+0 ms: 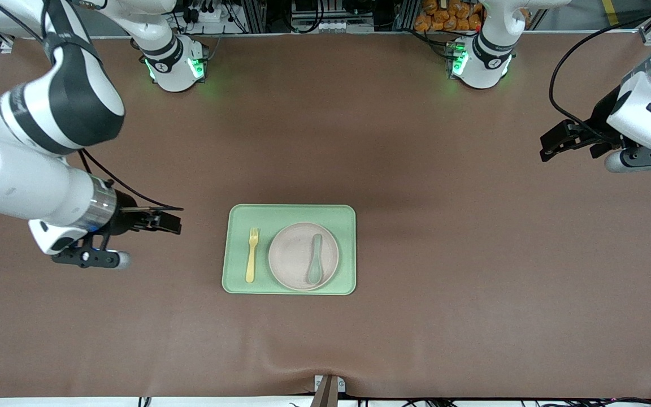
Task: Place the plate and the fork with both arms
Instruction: 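Open the right gripper and withdraw it from the tray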
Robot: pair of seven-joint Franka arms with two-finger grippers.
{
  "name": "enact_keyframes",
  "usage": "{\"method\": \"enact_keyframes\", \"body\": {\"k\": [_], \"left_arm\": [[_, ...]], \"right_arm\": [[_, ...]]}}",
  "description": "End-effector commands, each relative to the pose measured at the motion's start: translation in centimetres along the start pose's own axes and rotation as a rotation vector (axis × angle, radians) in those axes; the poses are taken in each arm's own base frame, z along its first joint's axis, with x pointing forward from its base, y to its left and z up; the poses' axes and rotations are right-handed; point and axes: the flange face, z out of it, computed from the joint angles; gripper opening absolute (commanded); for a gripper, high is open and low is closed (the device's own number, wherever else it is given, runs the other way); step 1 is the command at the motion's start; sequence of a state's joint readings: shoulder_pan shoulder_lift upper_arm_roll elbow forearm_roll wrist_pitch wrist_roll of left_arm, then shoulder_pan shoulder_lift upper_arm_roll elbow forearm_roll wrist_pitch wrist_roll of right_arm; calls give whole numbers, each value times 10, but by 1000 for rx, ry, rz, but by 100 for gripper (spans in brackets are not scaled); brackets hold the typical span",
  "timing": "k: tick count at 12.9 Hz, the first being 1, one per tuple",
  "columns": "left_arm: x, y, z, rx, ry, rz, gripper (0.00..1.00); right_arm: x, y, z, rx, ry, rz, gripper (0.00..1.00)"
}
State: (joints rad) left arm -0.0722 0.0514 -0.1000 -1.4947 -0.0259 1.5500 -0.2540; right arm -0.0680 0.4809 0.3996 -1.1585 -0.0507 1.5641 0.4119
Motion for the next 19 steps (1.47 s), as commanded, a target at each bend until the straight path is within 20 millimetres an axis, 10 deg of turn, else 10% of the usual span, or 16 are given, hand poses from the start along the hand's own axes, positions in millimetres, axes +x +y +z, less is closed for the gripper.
{"method": "enact_keyframes", "body": {"k": [1,6,9,15,19], "left_arm": [[-5,-4,-7,2,12,15,100],[-6,-5,-8,4,11,13,100],[-7,-6,-8,11,10,13,100],[-6,-7,-9,9,12,10,100],[-6,-8,-9,9,11,10,100]], "right_arm": [[-29,15,-62,-4,-10,18,100],[-75,72,-126,-64,39,55,100],[-114,91,-126,-82,58,72,100],[-142,116,-113,-55,94,19,100],[-120,148,-133,-64,137,-86,100]]}}
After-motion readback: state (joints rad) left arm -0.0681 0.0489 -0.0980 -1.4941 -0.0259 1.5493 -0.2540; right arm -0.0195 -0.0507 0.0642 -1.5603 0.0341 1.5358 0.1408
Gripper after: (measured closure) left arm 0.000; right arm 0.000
